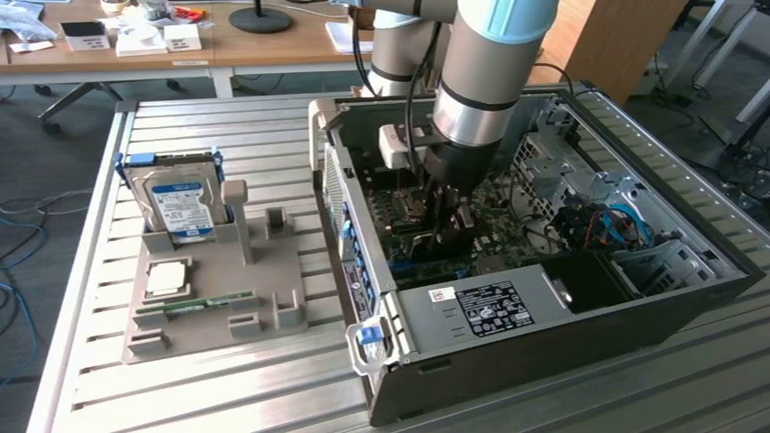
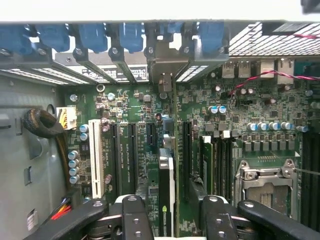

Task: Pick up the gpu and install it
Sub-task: 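Insert the gpu into the slot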

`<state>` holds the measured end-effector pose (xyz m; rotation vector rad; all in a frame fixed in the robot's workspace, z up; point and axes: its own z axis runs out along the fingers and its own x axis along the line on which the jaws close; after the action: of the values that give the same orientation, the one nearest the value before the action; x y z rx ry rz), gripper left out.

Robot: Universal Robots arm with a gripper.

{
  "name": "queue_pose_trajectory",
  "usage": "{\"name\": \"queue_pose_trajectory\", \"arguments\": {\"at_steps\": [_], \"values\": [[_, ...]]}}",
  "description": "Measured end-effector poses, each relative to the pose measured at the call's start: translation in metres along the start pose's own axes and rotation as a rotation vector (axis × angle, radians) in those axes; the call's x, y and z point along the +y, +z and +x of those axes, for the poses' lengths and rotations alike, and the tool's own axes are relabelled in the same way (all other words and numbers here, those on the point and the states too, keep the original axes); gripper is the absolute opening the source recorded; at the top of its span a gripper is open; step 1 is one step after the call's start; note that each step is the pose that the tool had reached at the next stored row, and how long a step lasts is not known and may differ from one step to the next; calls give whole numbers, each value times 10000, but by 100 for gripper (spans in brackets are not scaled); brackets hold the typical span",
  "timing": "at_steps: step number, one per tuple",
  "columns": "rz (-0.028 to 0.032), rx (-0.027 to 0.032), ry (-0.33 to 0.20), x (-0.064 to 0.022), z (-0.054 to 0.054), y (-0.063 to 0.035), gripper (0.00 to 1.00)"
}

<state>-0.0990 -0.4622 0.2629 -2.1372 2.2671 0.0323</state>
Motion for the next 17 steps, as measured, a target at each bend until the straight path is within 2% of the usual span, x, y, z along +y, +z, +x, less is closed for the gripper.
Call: {"name": "queue_pose_trajectory", "arguments": {"at_steps": [6,17], "values": [[0,-1,0,0,-5,-146,45],[0,0,0,-1,-10,-315,45]]}}
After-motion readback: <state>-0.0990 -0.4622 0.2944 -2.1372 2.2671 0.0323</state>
